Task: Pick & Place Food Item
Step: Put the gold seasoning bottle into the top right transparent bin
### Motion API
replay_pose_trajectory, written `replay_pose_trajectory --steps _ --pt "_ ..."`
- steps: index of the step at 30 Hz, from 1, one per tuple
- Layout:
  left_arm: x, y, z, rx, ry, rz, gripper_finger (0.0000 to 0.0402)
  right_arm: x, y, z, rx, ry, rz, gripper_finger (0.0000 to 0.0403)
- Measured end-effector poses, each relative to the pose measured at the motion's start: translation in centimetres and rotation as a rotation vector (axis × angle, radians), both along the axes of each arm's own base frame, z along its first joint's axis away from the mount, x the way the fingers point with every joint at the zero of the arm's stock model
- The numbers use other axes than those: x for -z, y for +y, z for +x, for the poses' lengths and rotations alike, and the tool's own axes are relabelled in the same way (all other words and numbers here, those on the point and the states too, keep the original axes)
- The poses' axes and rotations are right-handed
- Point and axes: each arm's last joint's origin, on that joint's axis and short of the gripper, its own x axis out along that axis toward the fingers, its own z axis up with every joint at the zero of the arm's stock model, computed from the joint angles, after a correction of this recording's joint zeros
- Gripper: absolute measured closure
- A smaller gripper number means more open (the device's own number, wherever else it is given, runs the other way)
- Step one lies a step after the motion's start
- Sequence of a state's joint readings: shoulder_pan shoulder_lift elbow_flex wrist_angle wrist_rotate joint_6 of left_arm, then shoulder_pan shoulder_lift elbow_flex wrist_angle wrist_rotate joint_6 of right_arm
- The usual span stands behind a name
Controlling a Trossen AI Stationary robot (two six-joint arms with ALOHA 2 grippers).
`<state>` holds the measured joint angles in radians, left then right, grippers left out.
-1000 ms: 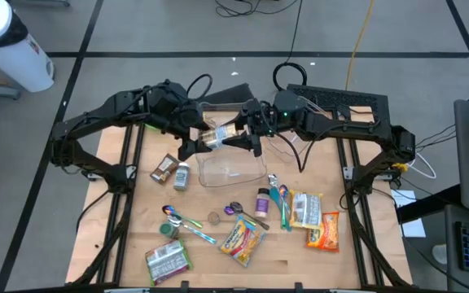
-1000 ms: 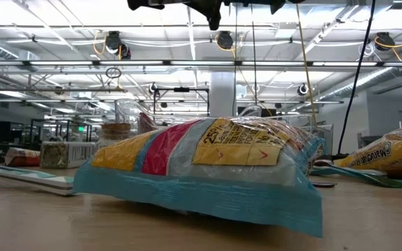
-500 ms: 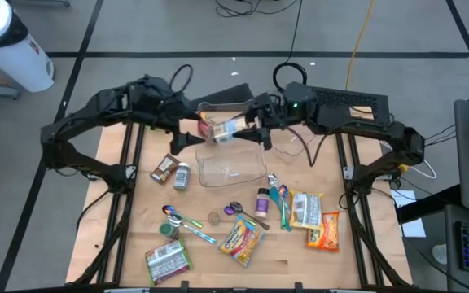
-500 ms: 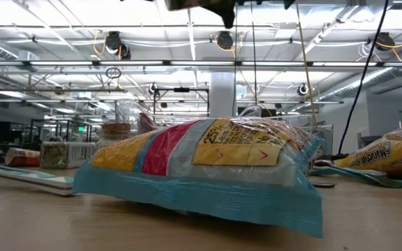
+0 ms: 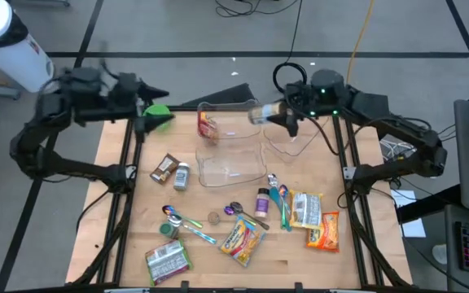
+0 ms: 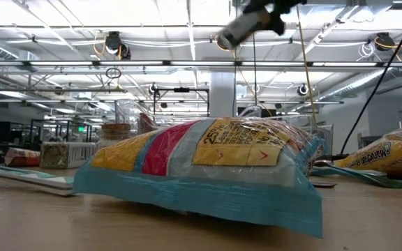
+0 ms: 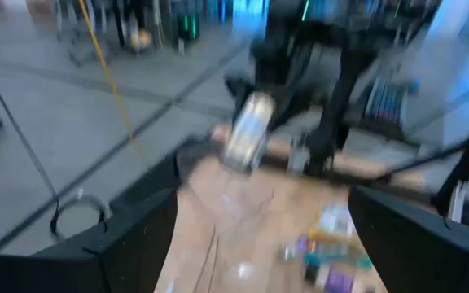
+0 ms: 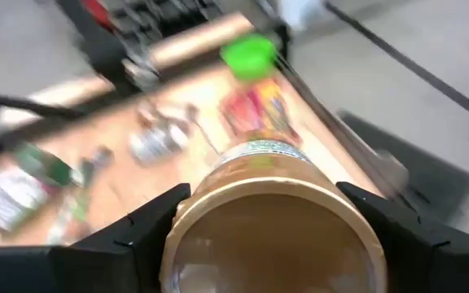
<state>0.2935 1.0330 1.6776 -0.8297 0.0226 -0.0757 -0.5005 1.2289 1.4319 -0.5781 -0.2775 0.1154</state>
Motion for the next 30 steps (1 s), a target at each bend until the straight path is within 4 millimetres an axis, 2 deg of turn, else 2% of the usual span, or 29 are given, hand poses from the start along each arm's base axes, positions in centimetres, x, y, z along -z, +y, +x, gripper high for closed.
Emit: replay_pose_trajectory --steps 4,8,13,18,24,30 --pt "-0.9 -0.4 -1.6 -0.020 -0.086 0.022 0.0035 -0.3 -0.3 -1.6 0.060 0.178 -0.006 0.0130" --pt "-1.1 -0.6 -2.5 -0.056 -0.104 0.032 0.0039 -0.6 -0.9 -2.3 0.079 0.267 0.025 0.0130" --pt "-1.1 -0.6 -2.6 -0.072 -0.101 0.032 0.0035 -0.6 -1.9 -2.0 0.077 0.379 0.058 0.0130" --pt "-1.0 -0.5 -2.1 -0.051 -0.097 0.001 0.0037 0.9 -3.2 -0.5 0.035 0.549 0.083 0.0130" --pt "-0.9 -0.7 -2.0 0.019 -0.104 -0.037 0.0047 3.8 -4.5 0.7 -0.009 0.779 0.108 0.0130" --pt "-0.4 -0.6 -1.5 0.044 -0.064 -0.065 0.0046 5.4 -6.1 1.4 0.002 0.846 0.132 0.0130"
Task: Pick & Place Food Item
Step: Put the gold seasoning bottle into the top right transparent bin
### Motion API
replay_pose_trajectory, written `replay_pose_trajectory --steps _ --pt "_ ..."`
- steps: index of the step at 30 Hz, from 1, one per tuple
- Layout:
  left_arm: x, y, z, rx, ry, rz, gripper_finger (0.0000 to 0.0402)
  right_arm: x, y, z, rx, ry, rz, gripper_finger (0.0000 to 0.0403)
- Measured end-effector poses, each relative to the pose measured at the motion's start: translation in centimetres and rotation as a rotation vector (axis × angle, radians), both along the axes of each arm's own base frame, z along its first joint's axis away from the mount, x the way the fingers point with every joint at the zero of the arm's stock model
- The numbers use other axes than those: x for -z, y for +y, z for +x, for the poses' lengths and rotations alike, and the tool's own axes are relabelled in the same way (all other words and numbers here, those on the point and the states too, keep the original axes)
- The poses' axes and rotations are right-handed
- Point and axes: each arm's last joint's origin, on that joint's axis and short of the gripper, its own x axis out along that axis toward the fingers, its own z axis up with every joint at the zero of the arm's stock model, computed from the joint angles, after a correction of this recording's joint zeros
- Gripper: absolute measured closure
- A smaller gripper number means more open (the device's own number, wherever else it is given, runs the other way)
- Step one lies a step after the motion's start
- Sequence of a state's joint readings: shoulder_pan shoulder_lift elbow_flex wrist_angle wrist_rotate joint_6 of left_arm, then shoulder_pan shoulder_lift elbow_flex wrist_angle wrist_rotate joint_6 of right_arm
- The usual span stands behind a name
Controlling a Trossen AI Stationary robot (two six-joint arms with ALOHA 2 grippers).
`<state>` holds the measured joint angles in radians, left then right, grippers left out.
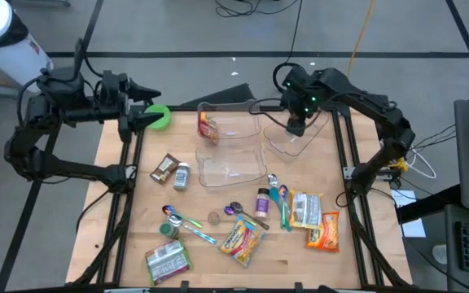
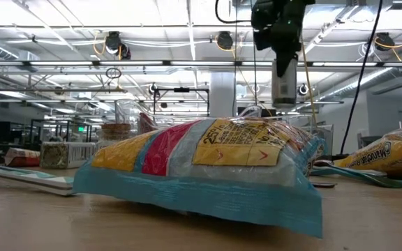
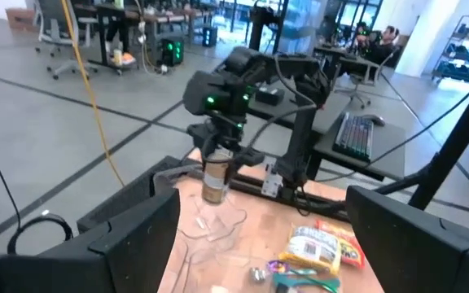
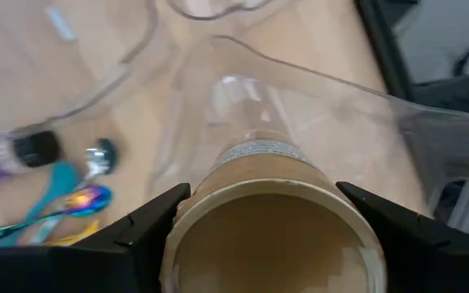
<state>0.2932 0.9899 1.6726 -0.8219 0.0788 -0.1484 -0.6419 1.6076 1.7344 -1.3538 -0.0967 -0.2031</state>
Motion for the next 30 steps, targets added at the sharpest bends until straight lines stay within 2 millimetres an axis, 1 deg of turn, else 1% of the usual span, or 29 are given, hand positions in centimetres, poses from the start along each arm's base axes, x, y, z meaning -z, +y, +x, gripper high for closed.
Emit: replay_pose_trajectory --steps 3,6,11,18,24,30 --pt "0.6 0.1 0.4 0.007 0.014 -0.014 0.0049 0.5 -0.6 0.3 0.020 0.028 -0.037 0.0130" --pt "1.5 0.3 1.1 0.015 0.049 -0.031 0.0053 1.0 -1.3 0.8 0.031 0.042 -0.068 0.0130" --pt "3.1 0.6 2.2 0.016 0.087 -0.068 0.0061 2.1 -2.4 1.1 0.051 0.061 -0.044 0.0130" --pt "4.3 0.7 3.6 0.110 0.043 -0.112 0.0061 1.9 -4.1 0.3 0.105 0.024 -0.076 0.0130" --pt "5.2 0.9 4.3 0.117 0.040 -0.116 0.0070 1.9 -5.5 -1.1 0.179 0.037 -0.097 0.0130" --pt "6.0 1.0 4.7 0.115 0.062 -0.128 0.0069 2.4 -7.0 -1.8 0.401 0.009 -0.046 0.0130"
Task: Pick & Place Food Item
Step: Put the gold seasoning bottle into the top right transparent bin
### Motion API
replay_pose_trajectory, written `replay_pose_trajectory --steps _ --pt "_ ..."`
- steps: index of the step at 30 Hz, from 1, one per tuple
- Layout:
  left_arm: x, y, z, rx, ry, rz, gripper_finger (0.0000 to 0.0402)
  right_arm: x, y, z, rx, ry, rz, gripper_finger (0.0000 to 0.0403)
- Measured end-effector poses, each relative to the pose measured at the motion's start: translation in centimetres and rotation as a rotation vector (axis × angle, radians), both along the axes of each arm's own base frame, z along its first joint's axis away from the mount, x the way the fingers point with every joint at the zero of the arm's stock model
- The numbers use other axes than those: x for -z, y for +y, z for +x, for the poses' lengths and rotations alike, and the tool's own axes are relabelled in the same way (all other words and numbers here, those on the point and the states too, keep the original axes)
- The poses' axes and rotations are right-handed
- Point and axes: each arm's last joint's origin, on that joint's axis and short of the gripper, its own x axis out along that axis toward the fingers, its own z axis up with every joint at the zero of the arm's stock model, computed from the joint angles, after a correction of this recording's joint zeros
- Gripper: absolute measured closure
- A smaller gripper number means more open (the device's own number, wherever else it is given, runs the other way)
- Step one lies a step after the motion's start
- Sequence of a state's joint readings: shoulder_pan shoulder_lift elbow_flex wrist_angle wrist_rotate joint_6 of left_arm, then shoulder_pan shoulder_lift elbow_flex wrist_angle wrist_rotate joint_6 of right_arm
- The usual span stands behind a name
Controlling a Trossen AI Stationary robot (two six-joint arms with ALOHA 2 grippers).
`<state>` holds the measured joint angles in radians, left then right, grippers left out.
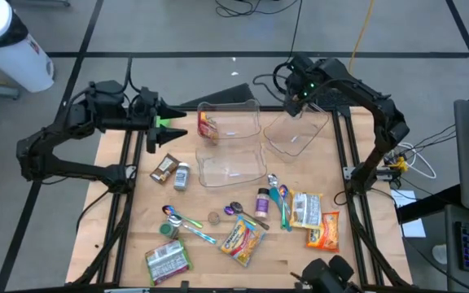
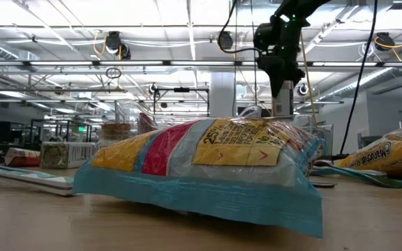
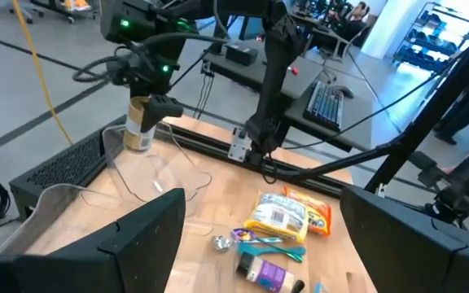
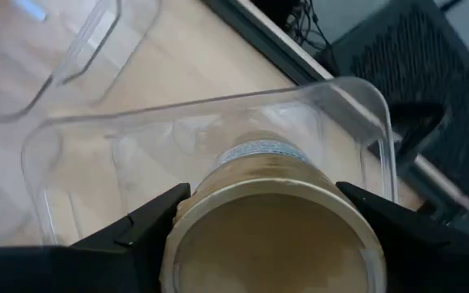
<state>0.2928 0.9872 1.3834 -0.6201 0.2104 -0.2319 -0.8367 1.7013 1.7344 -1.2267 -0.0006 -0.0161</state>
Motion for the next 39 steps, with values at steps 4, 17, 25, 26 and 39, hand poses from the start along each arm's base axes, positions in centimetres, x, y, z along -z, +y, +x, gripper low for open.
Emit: replay_pose_trajectory --steps 4,17,25,26,39 --pt "0.2 0.1 0.4 0.000 0.004 -0.001 0.0074 0.6 -0.4 0.3 0.126 -0.016 0.036 0.0130" --pt "-0.2 0.2 0.5 -0.005 -0.039 -0.004 0.0076 4.4 -2.5 1.5 0.404 0.074 0.080 0.0130" --pt "-0.2 0.2 0.5 -0.005 -0.034 -0.005 0.0081 4.4 -3.5 0.6 0.542 0.042 0.070 0.0130" --pt "-0.2 0.2 0.5 -0.005 -0.034 -0.005 0.0080 4.4 -3.5 0.6 0.547 0.045 0.070 0.0130" --pt "-0.1 0.1 0.4 -0.003 -0.025 -0.001 0.0078 6.0 -3.5 0.5 0.616 0.060 0.050 0.0130"
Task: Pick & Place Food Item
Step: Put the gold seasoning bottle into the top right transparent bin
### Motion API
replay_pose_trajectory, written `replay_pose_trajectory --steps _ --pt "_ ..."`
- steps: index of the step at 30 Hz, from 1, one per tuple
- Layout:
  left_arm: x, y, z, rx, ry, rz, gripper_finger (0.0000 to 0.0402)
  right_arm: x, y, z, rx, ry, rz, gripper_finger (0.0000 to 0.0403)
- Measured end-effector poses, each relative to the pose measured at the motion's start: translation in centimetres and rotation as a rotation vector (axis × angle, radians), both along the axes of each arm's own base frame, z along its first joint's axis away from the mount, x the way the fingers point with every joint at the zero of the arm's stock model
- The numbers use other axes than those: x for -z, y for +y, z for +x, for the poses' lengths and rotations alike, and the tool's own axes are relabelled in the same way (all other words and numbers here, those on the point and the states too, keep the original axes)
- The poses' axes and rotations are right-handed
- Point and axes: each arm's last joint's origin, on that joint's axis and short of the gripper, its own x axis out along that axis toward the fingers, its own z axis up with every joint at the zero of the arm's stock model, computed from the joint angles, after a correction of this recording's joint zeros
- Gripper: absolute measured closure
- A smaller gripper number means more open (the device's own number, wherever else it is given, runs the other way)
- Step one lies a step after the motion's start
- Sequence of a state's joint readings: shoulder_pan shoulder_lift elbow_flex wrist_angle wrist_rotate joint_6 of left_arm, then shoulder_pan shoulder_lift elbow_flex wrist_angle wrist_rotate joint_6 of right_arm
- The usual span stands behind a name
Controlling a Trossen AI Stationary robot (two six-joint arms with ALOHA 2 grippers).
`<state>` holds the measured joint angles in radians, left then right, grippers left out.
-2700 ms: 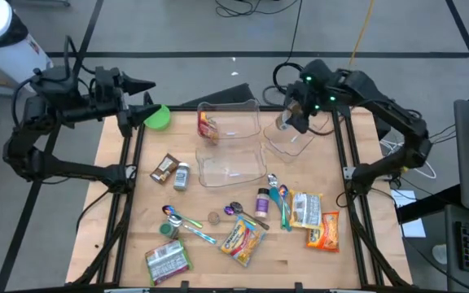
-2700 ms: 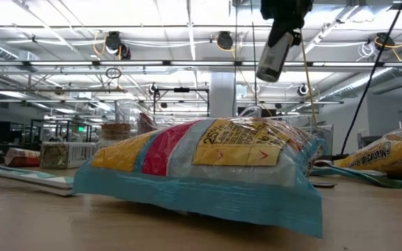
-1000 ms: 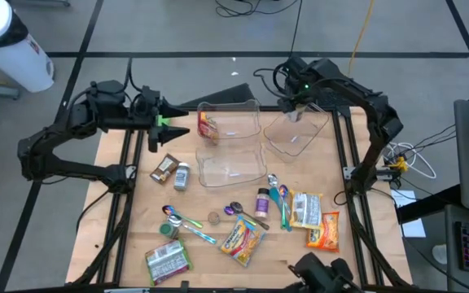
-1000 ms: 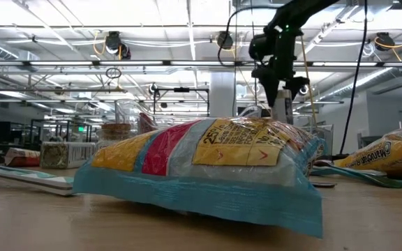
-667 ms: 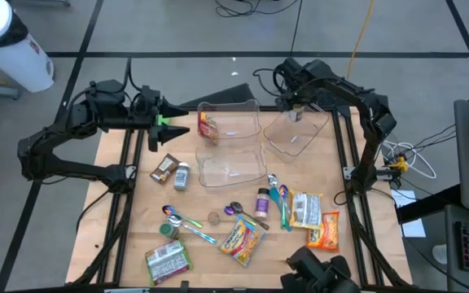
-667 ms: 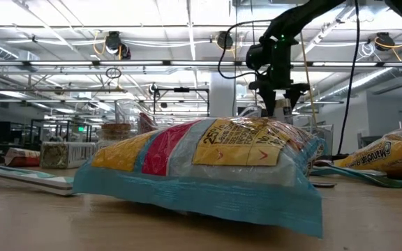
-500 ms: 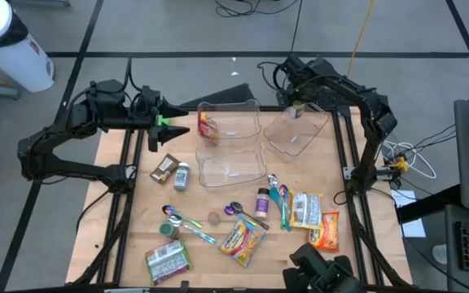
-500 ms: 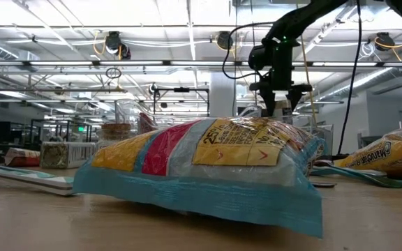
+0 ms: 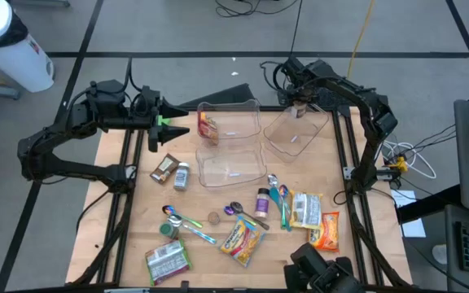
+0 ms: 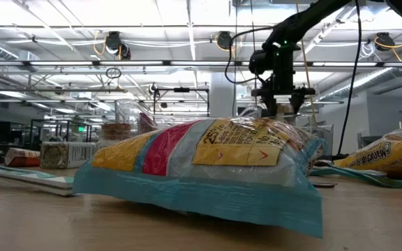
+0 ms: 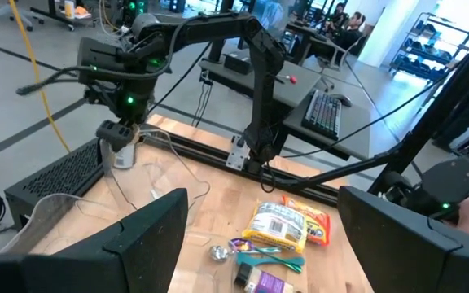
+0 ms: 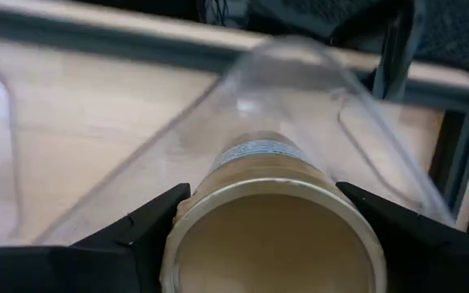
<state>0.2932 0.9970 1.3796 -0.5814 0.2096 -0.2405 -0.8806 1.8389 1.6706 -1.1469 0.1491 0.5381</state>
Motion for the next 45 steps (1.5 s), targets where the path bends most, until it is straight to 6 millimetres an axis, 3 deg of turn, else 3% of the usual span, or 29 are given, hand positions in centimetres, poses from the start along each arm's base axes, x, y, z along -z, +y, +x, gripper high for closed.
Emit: replay_pose_trajectory --steps 20,45 --pt "0.2 0.0 0.0 -0.001 0.019 -0.015 0.0078 3.4 0.4 0.6 0.028 -0.049 -0.013 0.0130" --pt "0.2 0.0 0.0 -0.005 0.017 -0.028 0.0078 5.0 0.1 0.4 0.029 -0.075 -0.051 0.0130"
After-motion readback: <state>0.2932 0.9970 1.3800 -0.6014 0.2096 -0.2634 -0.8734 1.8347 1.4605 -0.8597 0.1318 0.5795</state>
